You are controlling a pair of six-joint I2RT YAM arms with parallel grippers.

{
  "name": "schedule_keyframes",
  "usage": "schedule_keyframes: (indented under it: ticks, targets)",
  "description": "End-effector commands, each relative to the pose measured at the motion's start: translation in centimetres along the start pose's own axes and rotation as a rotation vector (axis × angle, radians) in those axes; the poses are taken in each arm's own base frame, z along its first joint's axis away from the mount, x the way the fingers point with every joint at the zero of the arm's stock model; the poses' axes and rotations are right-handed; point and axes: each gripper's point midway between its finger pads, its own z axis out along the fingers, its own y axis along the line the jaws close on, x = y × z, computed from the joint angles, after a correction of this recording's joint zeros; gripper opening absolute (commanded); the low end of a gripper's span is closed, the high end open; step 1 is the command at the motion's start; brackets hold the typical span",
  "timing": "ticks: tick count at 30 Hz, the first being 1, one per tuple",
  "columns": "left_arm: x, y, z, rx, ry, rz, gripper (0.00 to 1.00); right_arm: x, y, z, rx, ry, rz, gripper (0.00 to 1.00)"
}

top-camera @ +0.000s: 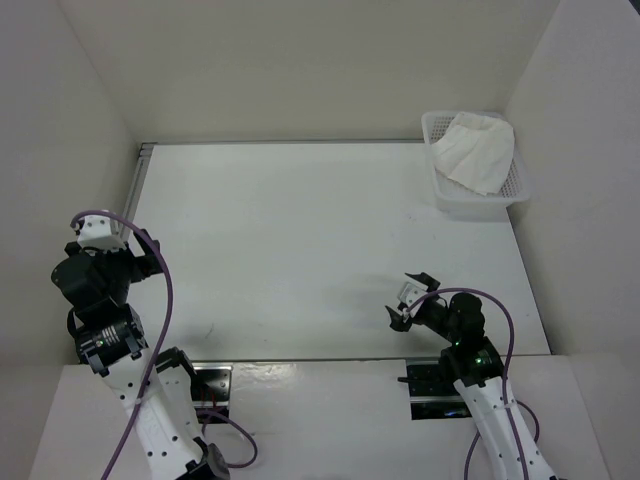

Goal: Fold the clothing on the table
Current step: Grab the skirt from the pile

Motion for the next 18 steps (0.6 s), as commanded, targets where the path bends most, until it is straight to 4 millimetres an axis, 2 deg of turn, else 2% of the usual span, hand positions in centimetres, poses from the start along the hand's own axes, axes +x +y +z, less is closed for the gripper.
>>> schedule_keyframes:
  ticks: [1,8,11,12,15,16,17,18]
  targets:
    - [-0.6,-0.1,0.3,0.014,-0.026,0.019,0.99,-2.1,-0.8,-0.1,0.039,-0.093,-0.045,0.99]
    - [-0.6,0.0,0.3,0.014,-0.026,0.028,0.99,-2.1,-0.8,-0.1,0.039,-0.093,-0.045,0.99]
    - [-0.6,0.0,0.3,0.014,-0.026,0.028,0.99,-1.9,-1.5,-0.3,0.055,-0.07,-0.13,0.99]
    - [-0.6,0.0,0.3,0.014,-0.026,0.028,0.99,-2.5,-1.0,-0.5,0.012,-0.086,-0.222,0.99]
    - [-0.8,-0.3,0.1,0.022,-0.035,0.032,0.99,-6.0,-3.6,-1.6,0.11,-0.148,-0.248,0.99]
    - [-0.8,-0.3,0.1,0.022,-0.035,0.032,0.99,-7.8,-4.8,-2.5,0.155,-0.169,-0.284,0.99]
    - [-0.8,-0.3,0.1,0.022,-0.035,0.032,0.99,-8.7,-5.9,-3.1,0.206,-0.174,-0.287,0.99]
    - [-0.8,-0.3,0.1,0.022,-0.035,0.032,0.99,-10.9,-8.0,-4.2,0.313,-0.23,-0.253,0.99]
